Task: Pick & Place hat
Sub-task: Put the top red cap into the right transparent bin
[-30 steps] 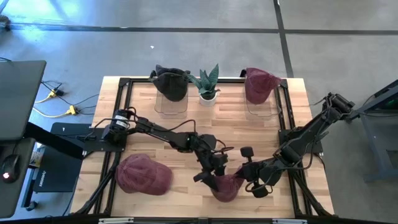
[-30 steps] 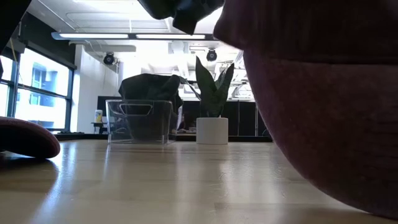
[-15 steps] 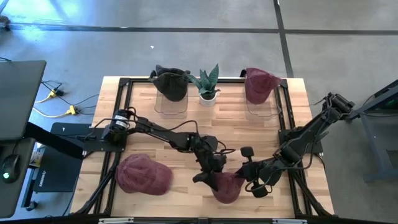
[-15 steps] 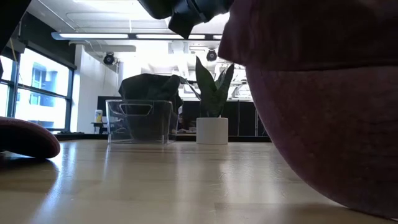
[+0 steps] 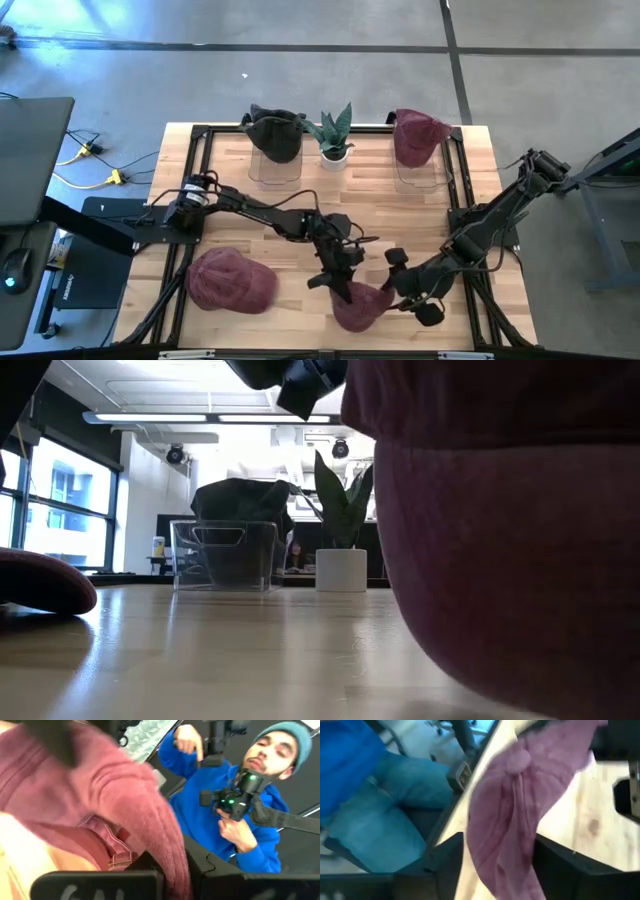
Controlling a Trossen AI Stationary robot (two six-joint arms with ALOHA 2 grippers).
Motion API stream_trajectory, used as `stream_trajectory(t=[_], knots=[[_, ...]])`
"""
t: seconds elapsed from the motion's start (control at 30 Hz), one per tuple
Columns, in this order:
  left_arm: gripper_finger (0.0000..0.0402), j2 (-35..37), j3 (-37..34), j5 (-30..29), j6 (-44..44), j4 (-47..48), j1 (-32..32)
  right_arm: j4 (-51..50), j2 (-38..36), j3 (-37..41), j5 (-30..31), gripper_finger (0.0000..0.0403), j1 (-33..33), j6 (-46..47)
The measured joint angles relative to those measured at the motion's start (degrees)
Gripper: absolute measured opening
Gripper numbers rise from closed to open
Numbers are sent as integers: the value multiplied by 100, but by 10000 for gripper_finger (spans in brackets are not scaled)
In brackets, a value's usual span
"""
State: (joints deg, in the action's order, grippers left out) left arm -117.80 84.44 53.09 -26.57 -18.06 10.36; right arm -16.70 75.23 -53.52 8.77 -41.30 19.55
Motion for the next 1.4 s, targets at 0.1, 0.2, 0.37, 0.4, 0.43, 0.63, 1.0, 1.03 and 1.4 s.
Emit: stream_trajectory(t=[0.1,0.2,0.37,0.4,0.43,0.63,1.0,1.03,1.4], knots=[[16,0,179,85,-26,15,-6,-180,92,3,77,239,22,-61],[3,0,267,235,-31,34,3,412,153,366,-270,246,53,-196],[4,0,331,429,-30,17,-23,2688,159,1492,-1361,243,253,-503],[3,0,331,507,-22,22,-29,3210,163,1695,-1623,242,302,-548],[2,0,331,560,6,26,-30,3679,162,1885,-1881,241,350,-546],[1,-2,331,1032,71,30,-26,5698,125,2704,-3098,238,414,-130],[1,-4,331,791,684,23,-28,5732,123,2885,-1478,238,533,-35],[1,-4,331,757,685,31,-28,5682,123,2885,-1380,238,577,-63],[1,-4,331,-7,1744,824,-143,6186,165,2889,-2879,215,871,-668]])
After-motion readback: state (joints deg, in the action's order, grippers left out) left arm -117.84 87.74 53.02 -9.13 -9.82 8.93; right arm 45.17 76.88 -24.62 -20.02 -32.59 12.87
